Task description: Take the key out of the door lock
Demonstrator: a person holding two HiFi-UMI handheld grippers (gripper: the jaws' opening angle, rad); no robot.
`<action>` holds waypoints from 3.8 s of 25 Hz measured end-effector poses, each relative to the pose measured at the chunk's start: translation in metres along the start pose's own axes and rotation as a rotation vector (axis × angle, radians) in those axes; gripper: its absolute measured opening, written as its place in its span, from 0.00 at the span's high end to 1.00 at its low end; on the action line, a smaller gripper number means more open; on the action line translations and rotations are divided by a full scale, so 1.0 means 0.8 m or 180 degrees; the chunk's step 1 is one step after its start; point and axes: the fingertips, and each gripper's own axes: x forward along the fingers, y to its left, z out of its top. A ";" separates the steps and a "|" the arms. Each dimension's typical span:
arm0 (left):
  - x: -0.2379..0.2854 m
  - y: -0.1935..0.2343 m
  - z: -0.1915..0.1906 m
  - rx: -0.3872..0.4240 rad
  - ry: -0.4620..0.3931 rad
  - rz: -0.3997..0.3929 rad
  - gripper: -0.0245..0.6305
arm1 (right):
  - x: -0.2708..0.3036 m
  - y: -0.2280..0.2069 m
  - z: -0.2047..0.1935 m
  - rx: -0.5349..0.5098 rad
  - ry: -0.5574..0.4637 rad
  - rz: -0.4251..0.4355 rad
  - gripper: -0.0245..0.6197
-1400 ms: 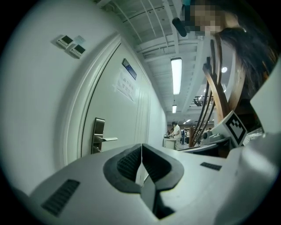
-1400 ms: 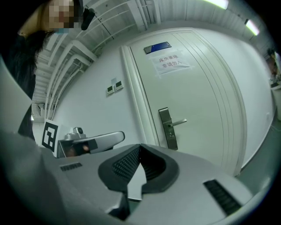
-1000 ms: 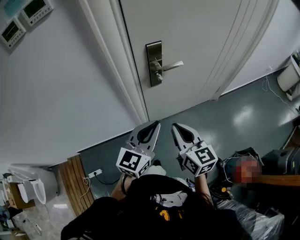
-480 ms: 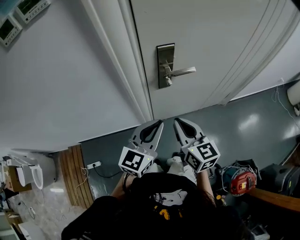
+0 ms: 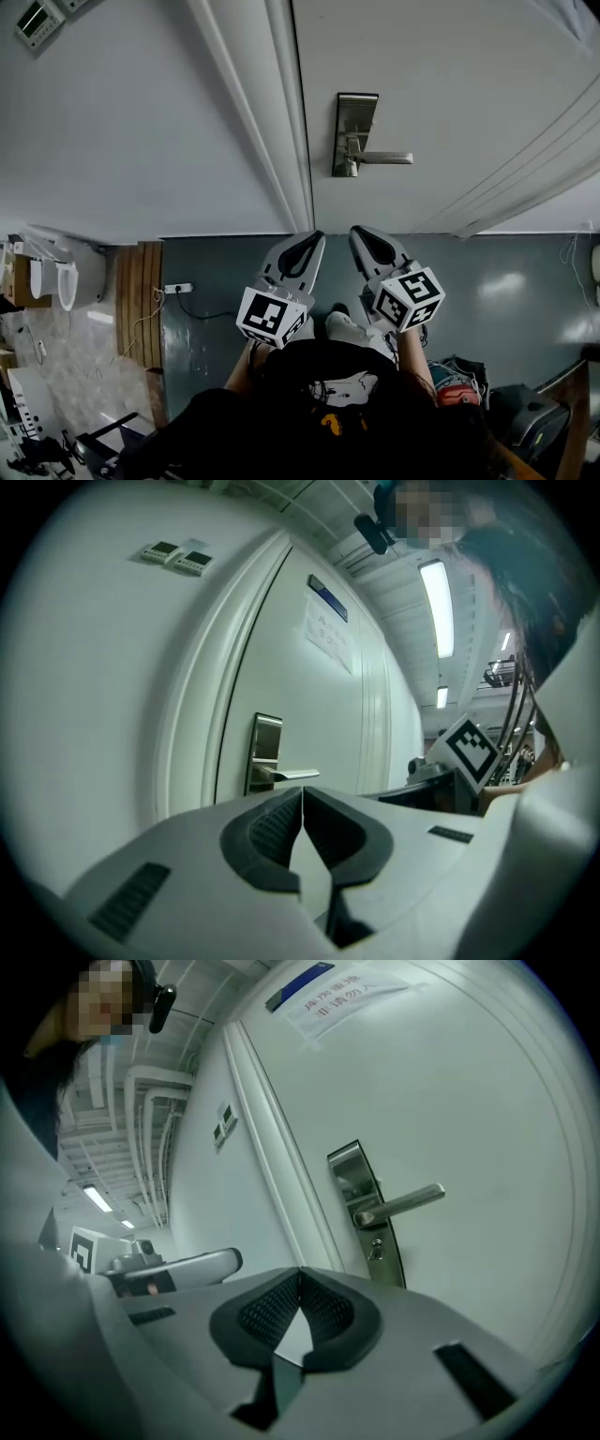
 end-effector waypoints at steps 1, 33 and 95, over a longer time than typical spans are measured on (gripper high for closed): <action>0.002 -0.002 -0.001 -0.0008 0.0003 0.0048 0.95 | 0.001 -0.005 -0.001 0.0034 0.0010 0.0040 0.95; -0.010 -0.024 0.001 0.0151 -0.0014 0.0762 0.95 | 0.154 -0.179 -0.005 0.2866 -0.0141 0.0324 0.85; -0.083 -0.006 -0.036 0.0007 0.0316 0.0940 0.95 | 0.018 -0.070 -0.083 0.3465 -0.0293 0.0642 0.93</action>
